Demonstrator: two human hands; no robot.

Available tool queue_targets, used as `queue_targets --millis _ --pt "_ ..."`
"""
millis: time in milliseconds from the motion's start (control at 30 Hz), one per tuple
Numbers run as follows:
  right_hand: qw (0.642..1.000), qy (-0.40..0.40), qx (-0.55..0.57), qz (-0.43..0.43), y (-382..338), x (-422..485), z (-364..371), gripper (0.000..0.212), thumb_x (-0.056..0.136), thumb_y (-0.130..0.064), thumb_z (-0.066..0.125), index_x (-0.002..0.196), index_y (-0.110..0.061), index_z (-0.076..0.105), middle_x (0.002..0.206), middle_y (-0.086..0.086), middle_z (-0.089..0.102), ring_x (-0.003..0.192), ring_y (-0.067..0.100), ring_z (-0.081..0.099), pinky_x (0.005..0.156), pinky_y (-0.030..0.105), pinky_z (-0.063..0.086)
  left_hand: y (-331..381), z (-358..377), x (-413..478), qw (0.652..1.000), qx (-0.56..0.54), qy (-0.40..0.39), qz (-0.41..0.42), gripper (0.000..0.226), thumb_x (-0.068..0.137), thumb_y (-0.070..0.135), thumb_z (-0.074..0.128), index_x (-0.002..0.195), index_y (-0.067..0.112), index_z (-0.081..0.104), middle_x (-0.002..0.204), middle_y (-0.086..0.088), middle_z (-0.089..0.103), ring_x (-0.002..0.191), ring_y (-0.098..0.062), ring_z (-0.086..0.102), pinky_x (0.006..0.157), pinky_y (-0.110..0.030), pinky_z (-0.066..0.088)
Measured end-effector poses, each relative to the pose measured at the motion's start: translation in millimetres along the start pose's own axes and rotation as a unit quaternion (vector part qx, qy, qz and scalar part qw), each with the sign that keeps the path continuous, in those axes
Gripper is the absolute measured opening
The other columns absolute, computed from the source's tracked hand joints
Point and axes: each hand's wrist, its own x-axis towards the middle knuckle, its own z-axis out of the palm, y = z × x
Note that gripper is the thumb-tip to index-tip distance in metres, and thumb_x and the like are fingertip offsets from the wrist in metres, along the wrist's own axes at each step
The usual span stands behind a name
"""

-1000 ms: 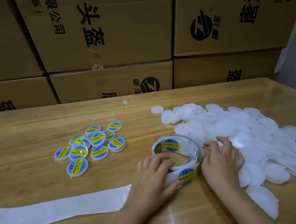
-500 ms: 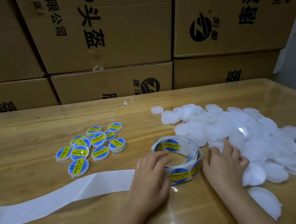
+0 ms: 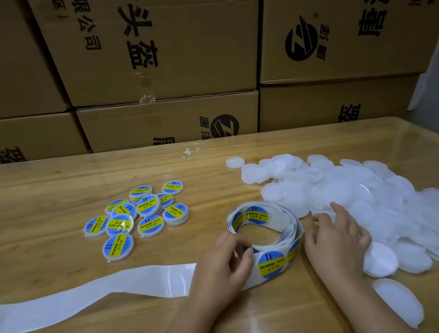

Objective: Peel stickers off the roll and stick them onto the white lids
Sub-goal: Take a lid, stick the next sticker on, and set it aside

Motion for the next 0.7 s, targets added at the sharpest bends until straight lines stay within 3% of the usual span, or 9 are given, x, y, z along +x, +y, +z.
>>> queue_targets --millis 133,267,500,600,700 --pt "0.998 0.024 0.058 0.002 -3.0 -1.3 -0.7 0.028 0.085 -0.013 0.059 0.112 -0.011 0.066 0.143 0.013 0.042 0.13 0.034 0.037 0.1 0.047 0.025 -1.1 0.0 0.7 1.0 -0.007 -0.007 -0.009 0.004 0.085 0.033 0.053 0.086 0.032 0.057 0.086 0.015 0.054 0.069 -0.01 0.054 0.06 -0.019 0.042" --pt "0.994 0.04 0.1 -0.005 -4.3 1.0 -1.4 0.032 0.086 -0.009 0.059 0.117 -0.003 0.062 0.139 0.016 0.044 0.121 0.033 0.048 0.106 0.044 0.021 -2.1 0.3 0.6 1.0 -0.01 -0.009 -0.013 0.005 0.085 0.034 0.053 0.086 0.033 0.057 0.087 0.016 0.054 0.07 -0.01 0.053 0.06 -0.019 0.042" --pt "0.975 0.11 0.19 -0.03 -9.0 -0.6 -8.2 0.048 0.083 0.001 0.061 0.129 0.006 0.05 0.136 0.022 0.047 0.129 0.035 0.037 0.111 0.053 0.026 -1.2 -0.9 0.5 0.999 -0.021 -0.011 -0.028 0.005 0.086 0.034 0.053 0.085 0.036 0.057 0.086 0.018 0.056 0.071 -0.01 0.055 0.061 -0.016 0.042" --pt "0.96 0.159 0.216 -0.078 -12.6 -2.1 -9.9 0.045 0.082 0.005 0.061 0.126 0.009 0.052 0.131 0.025 0.051 0.126 0.039 0.042 0.109 0.057 0.03 0.6 -1.9 1.2 0.988 -0.118 0.021 -0.102 0.01 0.086 0.028 0.057 0.077 0.029 0.062 0.074 0.012 0.063 0.063 -0.006 0.054 0.059 -0.019 0.044" --pt "0.937 0.212 0.229 -0.158 -17.5 -7.2 -10.1 0.041 0.086 -0.004 0.049 0.124 0.011 0.054 0.127 0.025 0.054 0.123 0.029 0.041 0.107 0.051 0.033 3.3 -8.2 6.0 0.929 -0.308 0.024 -0.201 0.023 0.09 0.017 0.056 0.07 0.018 0.066 0.062 -0.002 0.065 0.046 -0.014 0.053 0.044 -0.021 0.042"
